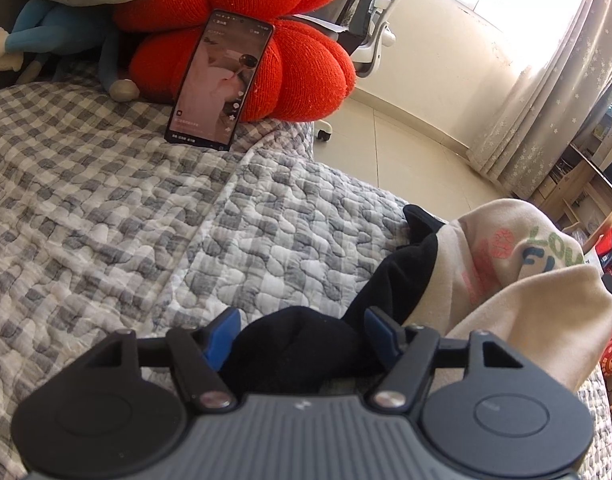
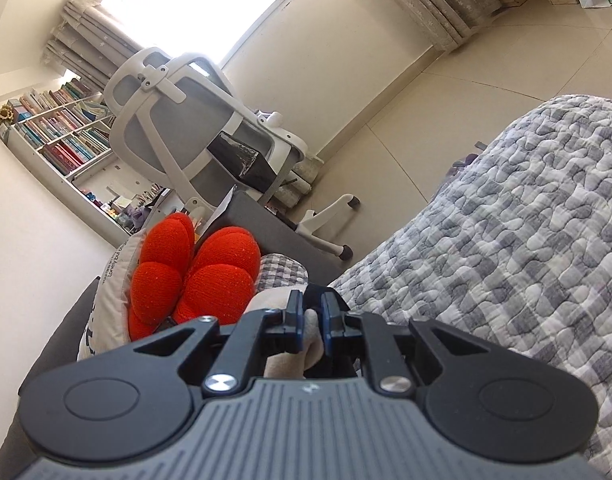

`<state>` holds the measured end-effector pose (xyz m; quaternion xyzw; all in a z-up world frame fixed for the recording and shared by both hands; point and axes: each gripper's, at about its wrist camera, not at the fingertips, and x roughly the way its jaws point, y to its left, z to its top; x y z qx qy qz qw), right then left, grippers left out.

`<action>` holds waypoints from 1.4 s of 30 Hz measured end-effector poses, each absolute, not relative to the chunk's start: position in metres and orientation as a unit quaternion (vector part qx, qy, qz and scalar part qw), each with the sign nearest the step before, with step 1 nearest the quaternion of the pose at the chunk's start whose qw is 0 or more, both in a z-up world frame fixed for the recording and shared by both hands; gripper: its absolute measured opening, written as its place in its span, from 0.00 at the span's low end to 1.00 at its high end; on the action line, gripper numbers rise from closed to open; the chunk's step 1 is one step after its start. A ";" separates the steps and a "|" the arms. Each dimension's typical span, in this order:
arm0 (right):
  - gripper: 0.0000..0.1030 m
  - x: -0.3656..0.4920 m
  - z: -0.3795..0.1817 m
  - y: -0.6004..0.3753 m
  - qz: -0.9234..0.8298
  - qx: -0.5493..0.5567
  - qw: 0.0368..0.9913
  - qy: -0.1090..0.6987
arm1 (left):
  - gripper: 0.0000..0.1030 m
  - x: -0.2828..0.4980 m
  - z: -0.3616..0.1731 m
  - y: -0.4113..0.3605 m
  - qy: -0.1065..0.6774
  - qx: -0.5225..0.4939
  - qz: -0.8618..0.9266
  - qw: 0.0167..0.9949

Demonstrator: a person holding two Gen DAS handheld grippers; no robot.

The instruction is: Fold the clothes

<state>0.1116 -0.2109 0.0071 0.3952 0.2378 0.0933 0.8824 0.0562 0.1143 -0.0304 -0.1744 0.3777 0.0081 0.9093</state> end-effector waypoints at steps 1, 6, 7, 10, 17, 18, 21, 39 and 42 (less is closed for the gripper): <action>0.14 0.112 0.005 -0.212 0.090 0.396 0.881 0.242 | 0.58 0.056 -0.031 0.113 0.379 -0.169 0.008 0.910; 0.14 0.113 -0.001 -0.215 0.083 0.405 0.873 0.257 | 0.28 0.057 -0.033 0.112 0.388 -0.158 0.019 0.908; 0.14 0.113 -0.002 -0.215 0.082 0.406 0.873 0.259 | 0.22 0.057 -0.033 0.113 0.388 -0.158 0.024 0.908; 0.14 0.113 -0.002 -0.216 0.079 0.405 0.873 0.262 | 0.18 0.055 -0.031 0.115 0.382 -0.159 0.040 0.910; 0.14 0.112 -0.003 -0.217 0.074 0.404 0.872 0.266 | 0.16 0.048 -0.018 0.118 0.336 -0.141 0.081 0.928; 0.14 0.113 -0.003 -0.218 0.073 0.404 0.872 0.267 | 0.16 0.047 -0.017 0.119 0.331 -0.140 0.086 0.929; 0.14 0.113 -0.004 -0.218 0.070 0.403 0.872 0.269 | 0.16 0.047 -0.014 0.122 0.321 -0.139 0.097 0.932; 0.03 0.105 0.011 -0.222 0.032 0.360 0.906 0.220 | 0.15 0.031 0.015 0.159 0.218 -0.137 0.237 0.937; 0.03 0.101 0.021 -0.230 0.041 0.351 0.913 0.205 | 0.15 0.030 0.013 0.168 0.240 -0.150 0.223 0.933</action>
